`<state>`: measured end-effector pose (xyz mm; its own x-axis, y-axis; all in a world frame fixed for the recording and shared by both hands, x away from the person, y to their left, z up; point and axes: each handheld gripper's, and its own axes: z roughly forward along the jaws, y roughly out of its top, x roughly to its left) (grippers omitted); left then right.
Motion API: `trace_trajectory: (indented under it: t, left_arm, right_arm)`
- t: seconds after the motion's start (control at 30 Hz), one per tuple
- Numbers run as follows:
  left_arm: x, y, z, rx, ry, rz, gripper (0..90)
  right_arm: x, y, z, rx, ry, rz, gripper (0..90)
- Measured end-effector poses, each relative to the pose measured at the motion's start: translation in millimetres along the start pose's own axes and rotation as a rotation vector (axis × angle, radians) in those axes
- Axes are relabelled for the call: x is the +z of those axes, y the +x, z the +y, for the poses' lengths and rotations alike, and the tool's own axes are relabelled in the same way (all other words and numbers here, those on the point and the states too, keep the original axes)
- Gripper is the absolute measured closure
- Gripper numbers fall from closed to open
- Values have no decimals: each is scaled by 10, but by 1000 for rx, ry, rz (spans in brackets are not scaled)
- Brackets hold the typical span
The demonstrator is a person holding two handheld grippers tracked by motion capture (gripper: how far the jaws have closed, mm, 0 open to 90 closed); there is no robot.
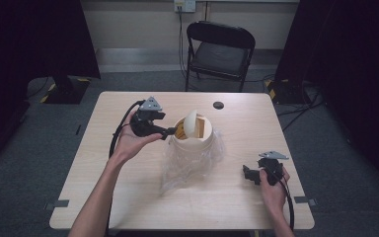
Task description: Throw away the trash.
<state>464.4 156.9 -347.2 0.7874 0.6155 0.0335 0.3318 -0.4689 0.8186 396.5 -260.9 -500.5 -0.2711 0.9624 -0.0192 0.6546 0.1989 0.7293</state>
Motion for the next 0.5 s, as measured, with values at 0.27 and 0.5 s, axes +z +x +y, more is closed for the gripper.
trace_trajectory:
  t: [0.27, 0.5]
  left_arm:
    - [-95, 35, -153, -85, -1, 22, 245]
    - [-294, 135, -396, -120, 8, 84, 229]
  right_arm:
    - [0, 0, 0, 2, 0, 0, 90]
    - [0, -1, 0, 1, 0, 0, 90]
